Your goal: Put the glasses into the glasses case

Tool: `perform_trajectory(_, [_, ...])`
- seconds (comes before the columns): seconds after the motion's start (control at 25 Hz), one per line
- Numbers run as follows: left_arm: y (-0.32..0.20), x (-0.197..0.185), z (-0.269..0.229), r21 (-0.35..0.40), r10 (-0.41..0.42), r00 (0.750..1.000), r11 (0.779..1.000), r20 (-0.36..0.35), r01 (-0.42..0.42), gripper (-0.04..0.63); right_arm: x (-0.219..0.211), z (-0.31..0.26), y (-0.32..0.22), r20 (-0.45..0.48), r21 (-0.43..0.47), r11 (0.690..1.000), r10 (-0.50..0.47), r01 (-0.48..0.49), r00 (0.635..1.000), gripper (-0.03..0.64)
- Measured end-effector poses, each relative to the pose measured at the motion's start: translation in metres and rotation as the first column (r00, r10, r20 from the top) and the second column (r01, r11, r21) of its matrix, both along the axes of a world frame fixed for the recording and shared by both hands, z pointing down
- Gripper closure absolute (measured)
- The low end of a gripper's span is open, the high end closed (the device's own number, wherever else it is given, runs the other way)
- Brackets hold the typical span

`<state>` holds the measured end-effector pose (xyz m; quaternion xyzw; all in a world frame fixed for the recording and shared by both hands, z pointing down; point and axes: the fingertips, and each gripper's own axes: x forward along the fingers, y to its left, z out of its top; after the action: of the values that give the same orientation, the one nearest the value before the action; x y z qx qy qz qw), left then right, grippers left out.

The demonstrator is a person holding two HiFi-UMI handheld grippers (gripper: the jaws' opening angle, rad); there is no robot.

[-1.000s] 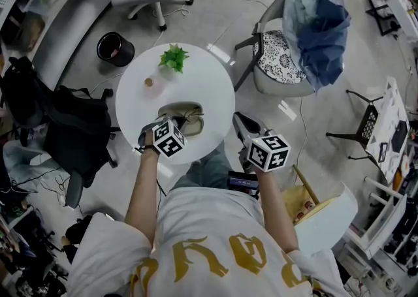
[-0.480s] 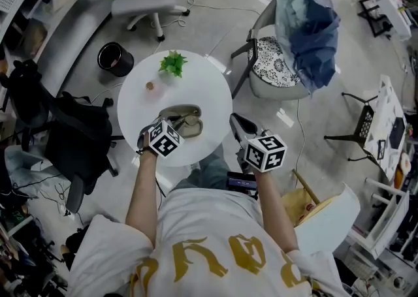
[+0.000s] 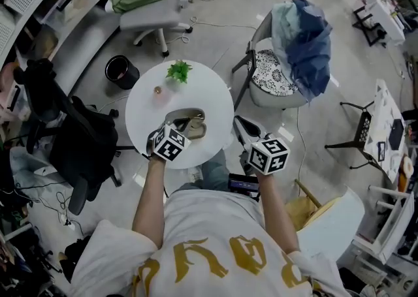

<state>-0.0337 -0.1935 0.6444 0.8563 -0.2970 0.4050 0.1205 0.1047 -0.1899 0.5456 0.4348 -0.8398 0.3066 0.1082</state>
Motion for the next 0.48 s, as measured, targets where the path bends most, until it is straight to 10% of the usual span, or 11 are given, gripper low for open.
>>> perform_trajectory(0.2, [-0.003, -0.004, -0.044, 0.044, -0.113, 0.981, 0.992, -0.155, 0.121, 0.595, -0.005, -0.020, 0.007, 0.012, 0.051, 0.998, 0.030, -0.031, 0.999, 0.592])
perform_trajectory(0.48, [-0.004, -0.016, -0.127, 0.041, -0.225, 0.861, 0.961, -0.456, 0.273, 0.595, -0.015, -0.051, 0.019, 0.002, 0.158, 0.986, 0.045, -0.045, 0.999, 0.594])
